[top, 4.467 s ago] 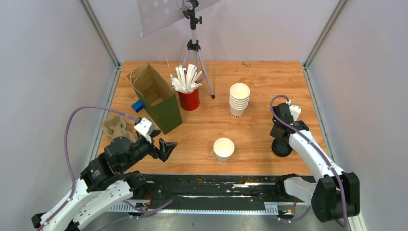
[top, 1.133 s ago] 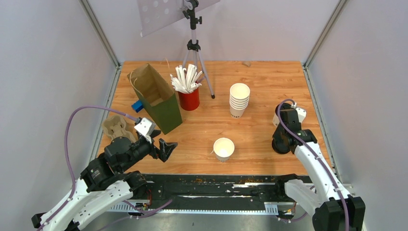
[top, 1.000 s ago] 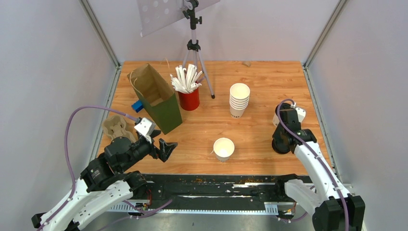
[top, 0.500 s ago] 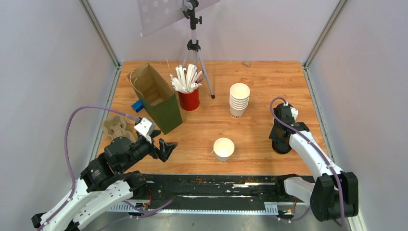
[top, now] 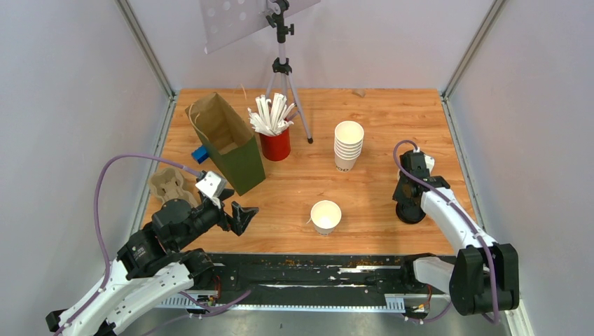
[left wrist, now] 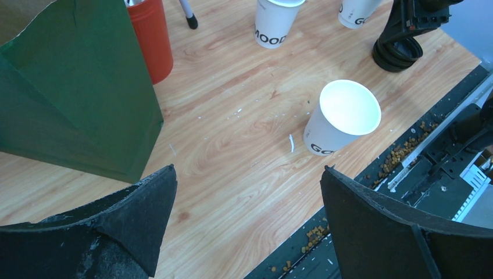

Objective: Pack the takeout coffee

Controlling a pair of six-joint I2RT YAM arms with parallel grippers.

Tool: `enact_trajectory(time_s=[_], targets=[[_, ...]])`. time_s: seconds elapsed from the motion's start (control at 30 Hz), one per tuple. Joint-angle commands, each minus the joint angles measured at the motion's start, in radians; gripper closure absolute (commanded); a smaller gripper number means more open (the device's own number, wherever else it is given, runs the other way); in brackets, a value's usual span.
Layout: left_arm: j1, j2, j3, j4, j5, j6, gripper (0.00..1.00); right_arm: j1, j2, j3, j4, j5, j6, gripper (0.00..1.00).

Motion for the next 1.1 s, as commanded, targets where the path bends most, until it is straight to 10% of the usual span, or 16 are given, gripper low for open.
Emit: enact_trajectory(time_s=[0.0, 1.07], targets=[[-0.003, 0.008, 0.001, 0.038, 0.008, 0.001, 0.0, -0.008, 0.005, 0.012, 0.044, -0.009, -0.016, 0.81], [-0.003, 0.01, 0.003, 0.037, 0.01, 0.001, 0.0, -0.023, 0.012, -0.003, 0.058, -0.022, -0.023, 0.9]])
